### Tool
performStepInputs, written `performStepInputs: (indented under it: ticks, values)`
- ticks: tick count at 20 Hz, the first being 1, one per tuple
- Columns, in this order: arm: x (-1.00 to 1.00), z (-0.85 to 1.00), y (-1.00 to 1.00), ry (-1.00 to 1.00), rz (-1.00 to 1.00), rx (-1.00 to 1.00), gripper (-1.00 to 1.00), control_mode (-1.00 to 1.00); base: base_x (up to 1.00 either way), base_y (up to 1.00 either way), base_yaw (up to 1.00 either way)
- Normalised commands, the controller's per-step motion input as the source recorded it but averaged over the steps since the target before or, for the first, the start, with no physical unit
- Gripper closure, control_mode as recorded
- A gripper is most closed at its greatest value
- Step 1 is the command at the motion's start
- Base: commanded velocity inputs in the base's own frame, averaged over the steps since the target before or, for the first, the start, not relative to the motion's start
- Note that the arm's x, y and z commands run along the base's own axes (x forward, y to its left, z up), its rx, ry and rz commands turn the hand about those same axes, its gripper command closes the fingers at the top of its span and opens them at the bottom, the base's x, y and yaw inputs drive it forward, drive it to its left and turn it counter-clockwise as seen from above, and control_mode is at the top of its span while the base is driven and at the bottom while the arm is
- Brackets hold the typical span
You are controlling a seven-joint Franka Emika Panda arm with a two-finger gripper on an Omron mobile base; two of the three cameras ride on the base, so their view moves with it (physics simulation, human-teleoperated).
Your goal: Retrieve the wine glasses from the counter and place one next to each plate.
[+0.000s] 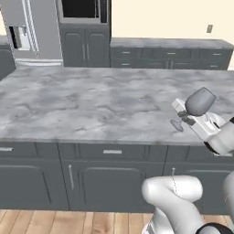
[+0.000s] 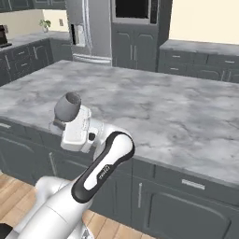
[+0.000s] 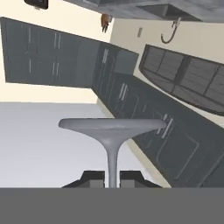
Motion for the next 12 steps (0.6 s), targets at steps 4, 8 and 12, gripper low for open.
performStepInputs:
  ticks: [4,8,12]
  values:
    - [0.0,0.0,0.0,0.0,0.0,0.0,1.0,1.0,-0.87,-1.0,0.42]
    - [0.0,0.0,0.0,0.0,0.0,0.0,1.0,1.0,-0.9,-1.0,0.04]
    - [0.0,0.0,0.0,0.0,0.0,0.0,1.0,1.0,-0.72,-1.0,0.0]
